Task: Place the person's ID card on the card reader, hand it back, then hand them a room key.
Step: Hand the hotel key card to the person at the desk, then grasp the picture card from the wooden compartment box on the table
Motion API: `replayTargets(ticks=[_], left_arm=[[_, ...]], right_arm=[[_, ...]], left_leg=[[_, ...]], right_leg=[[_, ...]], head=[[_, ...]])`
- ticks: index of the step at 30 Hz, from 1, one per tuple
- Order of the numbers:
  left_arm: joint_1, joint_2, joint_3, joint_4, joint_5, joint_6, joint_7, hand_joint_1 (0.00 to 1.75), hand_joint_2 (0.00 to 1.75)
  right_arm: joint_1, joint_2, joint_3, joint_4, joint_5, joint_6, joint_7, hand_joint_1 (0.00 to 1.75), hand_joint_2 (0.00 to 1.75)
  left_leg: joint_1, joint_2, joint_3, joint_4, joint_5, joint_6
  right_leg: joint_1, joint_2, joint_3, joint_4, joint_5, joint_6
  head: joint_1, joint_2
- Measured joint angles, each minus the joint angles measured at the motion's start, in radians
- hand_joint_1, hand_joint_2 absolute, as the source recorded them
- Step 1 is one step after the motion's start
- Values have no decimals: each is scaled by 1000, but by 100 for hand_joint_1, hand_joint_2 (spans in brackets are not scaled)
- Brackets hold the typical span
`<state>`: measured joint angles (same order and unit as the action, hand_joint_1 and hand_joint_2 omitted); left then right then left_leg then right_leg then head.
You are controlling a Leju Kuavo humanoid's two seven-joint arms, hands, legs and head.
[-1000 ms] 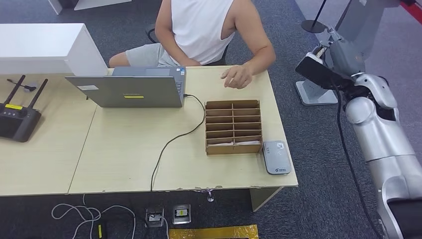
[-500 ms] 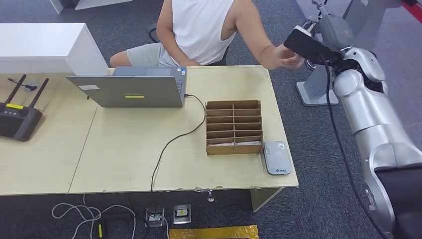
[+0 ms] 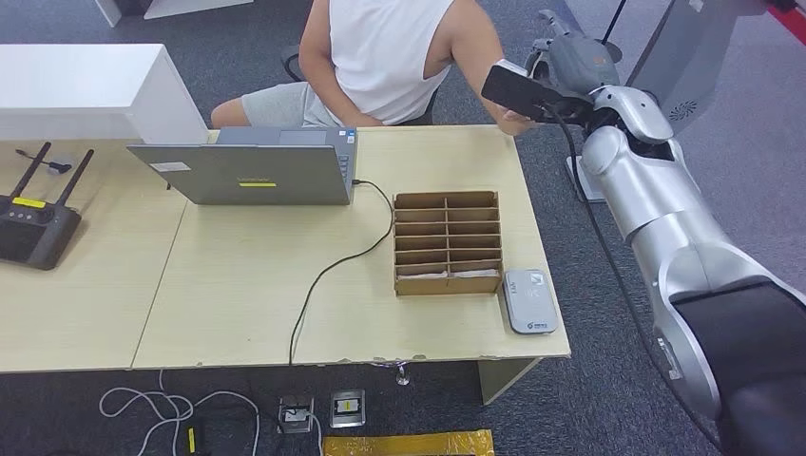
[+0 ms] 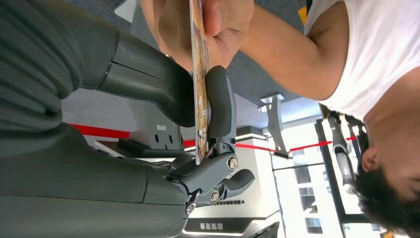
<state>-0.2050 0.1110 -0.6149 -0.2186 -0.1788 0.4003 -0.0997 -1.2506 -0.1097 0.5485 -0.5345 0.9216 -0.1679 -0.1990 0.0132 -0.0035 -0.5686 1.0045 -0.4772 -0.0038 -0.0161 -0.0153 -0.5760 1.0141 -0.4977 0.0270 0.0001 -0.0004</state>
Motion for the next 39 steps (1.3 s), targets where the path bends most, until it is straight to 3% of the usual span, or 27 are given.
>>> replayTargets(ticks=[7, 11, 26, 30, 34, 39], left_arm=[[1, 0, 0, 0, 3, 0, 0, 0, 0], [2, 0, 0, 0, 8, 0, 0, 0, 0], [24, 0, 0, 0, 43, 29, 0, 0, 0], [30, -1, 0, 0, 52, 39, 0, 0, 0], [33, -3, 0, 1, 61, 43, -1, 0, 0], [38, -3, 0, 1, 76, 49, -5, 0, 0]], right_arm=[[4, 9, 6, 22, 0, 0, 0, 175, 175], [17, 20, 18, 62, 0, -2, 0, 0, 175], [18, 17, -8, 81, -111, -75, -24, 0, 175], [7, 7, -38, 71, -168, -95, -54, 0, 0], [3, -9, -76, 34, -232, -100, -81, 0, 175], [8, -32, -124, -50, -373, -54, -93, 0, 175]], left_leg=[[0, 0, 0, 0, 0, 0], [0, 0, 0, 0, 0, 0], [0, 0, 0, 0, 0, 0], [0, 0, 0, 0, 0, 0], [0, 0, 0, 0, 0, 0], [0, 0, 1, 0, 0, 0]], right_leg=[[0, 0, 0, 0, 0, 0], [0, 0, 0, 0, 0, 0], [0, 1, -1, 0, 0, 0], [0, 0, -1, 0, 0, 0], [0, 1, -1, 0, 0, 0], [0, 0, 0, 0, 0, 0]], head=[[0, 0], [0, 0], [0, 0], [0, 0], [0, 0], [0, 0]])
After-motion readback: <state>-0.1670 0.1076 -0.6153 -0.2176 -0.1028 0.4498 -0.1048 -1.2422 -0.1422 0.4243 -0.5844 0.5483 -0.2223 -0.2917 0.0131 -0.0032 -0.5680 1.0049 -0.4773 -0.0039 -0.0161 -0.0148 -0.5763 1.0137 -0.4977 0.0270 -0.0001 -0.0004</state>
